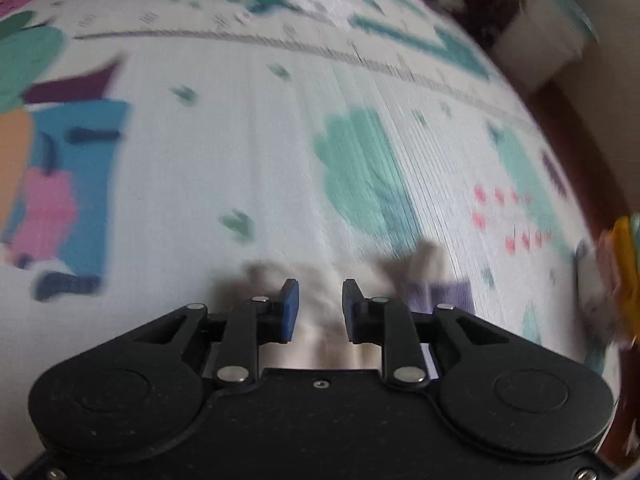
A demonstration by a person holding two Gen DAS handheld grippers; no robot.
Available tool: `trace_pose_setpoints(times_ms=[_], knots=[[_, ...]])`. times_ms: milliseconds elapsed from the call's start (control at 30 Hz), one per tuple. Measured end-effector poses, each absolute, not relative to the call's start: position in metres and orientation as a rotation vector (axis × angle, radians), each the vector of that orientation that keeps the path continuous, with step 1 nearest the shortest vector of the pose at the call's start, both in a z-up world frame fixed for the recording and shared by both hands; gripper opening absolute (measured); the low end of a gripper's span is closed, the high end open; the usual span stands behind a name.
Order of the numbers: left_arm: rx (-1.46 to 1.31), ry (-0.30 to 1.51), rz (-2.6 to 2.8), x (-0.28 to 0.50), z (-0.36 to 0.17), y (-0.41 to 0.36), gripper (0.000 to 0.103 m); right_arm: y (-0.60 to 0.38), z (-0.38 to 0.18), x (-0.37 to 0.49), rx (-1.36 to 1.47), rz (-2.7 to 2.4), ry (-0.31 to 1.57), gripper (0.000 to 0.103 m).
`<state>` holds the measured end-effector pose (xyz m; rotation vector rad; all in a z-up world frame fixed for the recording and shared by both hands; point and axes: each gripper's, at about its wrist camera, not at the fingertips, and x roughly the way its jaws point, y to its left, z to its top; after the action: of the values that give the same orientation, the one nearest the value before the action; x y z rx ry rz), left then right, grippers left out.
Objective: Fold clothes
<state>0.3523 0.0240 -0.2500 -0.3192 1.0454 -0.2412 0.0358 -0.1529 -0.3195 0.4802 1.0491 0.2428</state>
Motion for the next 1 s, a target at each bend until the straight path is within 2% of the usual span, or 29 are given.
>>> trace_pose_setpoints(times_ms=[200, 433, 600, 767, 1000], knots=[[-0.251, 1.010, -0.240, 0.354, -0.243, 0.054, 0.022, -0.150, -0.320, 0.036, 0.472, 0.247, 1.042, 0.003], [-0.124, 0.994, -0.450, 0.338, -0.245, 0.009, 0.022, -0.145, -0.315, 0.040, 0.431, 0.262, 1.030, 0.003], [0.105, 1.022, -0.374, 0.338, -0.272, -0.012, 0.022, -0.144, -0.315, 0.041, 0.416, 0.259, 1.026, 0.003], [-0.060, 0.988, -0.391, 0.338, -0.262, 0.009, 0.023, -0.147, -0.316, 0.042, 0.426, 0.264, 1.029, 0.003], [0.003, 0.967, -0.448, 0.329, -0.262, -0.003, 0.023, -0.147, -0.319, 0.042, 0.431, 0.260, 1.022, 0.003]])
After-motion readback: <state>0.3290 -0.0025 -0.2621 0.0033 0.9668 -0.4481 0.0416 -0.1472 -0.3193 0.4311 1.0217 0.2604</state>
